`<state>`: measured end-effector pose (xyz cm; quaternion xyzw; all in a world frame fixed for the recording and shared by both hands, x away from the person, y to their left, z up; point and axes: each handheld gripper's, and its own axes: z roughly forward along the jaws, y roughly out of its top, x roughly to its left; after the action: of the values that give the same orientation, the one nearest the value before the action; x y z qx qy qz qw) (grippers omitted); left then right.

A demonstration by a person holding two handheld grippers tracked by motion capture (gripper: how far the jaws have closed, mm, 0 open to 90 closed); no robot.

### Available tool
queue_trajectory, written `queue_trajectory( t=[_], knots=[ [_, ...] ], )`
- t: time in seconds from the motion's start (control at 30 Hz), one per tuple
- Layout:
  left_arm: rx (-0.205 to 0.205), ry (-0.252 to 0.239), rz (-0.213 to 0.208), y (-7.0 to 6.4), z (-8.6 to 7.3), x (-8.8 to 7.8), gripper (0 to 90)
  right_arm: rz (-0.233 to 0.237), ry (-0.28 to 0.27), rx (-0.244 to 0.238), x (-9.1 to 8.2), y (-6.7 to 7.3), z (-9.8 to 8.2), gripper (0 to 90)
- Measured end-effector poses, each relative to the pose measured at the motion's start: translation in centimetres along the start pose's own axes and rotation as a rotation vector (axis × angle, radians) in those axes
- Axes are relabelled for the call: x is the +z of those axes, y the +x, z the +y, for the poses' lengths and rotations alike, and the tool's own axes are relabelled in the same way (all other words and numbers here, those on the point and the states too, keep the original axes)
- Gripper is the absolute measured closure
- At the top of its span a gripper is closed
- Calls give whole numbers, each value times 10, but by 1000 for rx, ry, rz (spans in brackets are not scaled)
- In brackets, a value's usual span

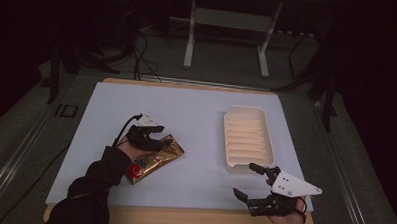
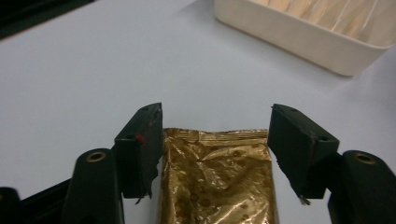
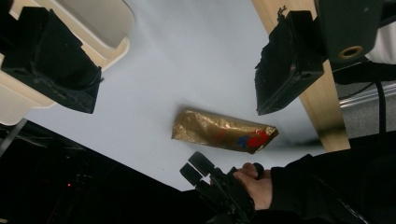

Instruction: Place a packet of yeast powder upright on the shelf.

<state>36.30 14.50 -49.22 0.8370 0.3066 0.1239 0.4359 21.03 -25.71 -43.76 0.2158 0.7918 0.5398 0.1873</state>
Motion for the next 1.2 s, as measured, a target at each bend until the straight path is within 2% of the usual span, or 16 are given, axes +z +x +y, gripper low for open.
queue_trajectory(
  t=[0.1,0.17,0.3,0.43,0.5,0.53,0.57,0.77,0.97,1.03,1.07,1.1,1.2],
  knots=[
    [-10,17,-3,5,-1,6,399,3,-2,1,0,0,0,143],
    [-10,25,11,7,-2,11,402,2,1,1,0,0,-1,143],
    [-19,53,9,10,-4,19,402,7,4,7,1,-1,-1,143],
    [-18,80,-1,13,-8,27,444,9,4,10,2,-1,-2,143],
    [-34,116,-6,17,-10,32,438,14,9,14,3,-2,-3,143],
    [-34,116,-6,17,-10,32,422,14,9,14,3,-2,-3,143],
    [-50,142,-16,20,-11,36,421,13,11,16,4,-2,-3,143],
    [-64,172,7,22,-15,44,421,19,16,18,4,-3,-4,147],
    [-83,203,6,20,-15,49,459,21,22,20,5,-2,-4,147],
    [-81,210,-3,19,-15,49,517,21,23,20,5,-2,-4,147],
    [-79,213,-4,19,-14,49,517,21,23,20,5,-2,-4,147],
    [-73,220,-7,17,-14,50,571,21,25,20,5,-2,-4,148],
    [-83,235,0,16,-13,50,654,21,26,20,5,-2,-4,148]
  ],
)
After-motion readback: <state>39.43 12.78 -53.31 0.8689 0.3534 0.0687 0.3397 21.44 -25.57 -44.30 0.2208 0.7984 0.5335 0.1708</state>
